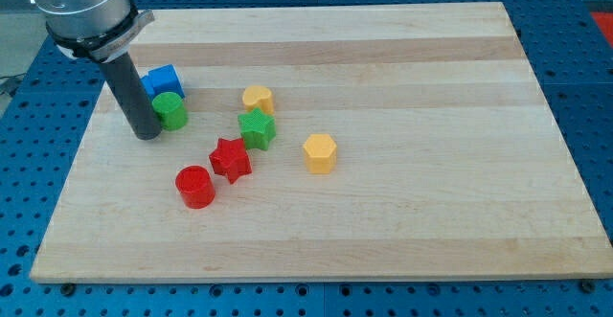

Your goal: Push the green circle into the yellow heart

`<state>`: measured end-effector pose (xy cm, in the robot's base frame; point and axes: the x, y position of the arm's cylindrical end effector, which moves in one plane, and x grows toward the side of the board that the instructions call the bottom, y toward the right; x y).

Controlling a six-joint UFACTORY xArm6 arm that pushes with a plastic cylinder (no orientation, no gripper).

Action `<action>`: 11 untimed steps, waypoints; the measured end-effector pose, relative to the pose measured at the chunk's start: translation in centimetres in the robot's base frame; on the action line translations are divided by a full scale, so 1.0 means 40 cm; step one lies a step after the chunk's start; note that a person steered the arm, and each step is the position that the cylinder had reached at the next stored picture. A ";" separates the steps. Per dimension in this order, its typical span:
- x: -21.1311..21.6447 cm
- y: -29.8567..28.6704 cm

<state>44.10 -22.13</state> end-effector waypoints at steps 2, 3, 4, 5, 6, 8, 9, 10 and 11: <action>-0.006 -0.066; -0.006 0.093; -0.006 0.141; -0.039 0.203; -0.040 0.229; 0.073 0.055; 0.020 -0.002; -0.046 -0.012; -0.048 -0.012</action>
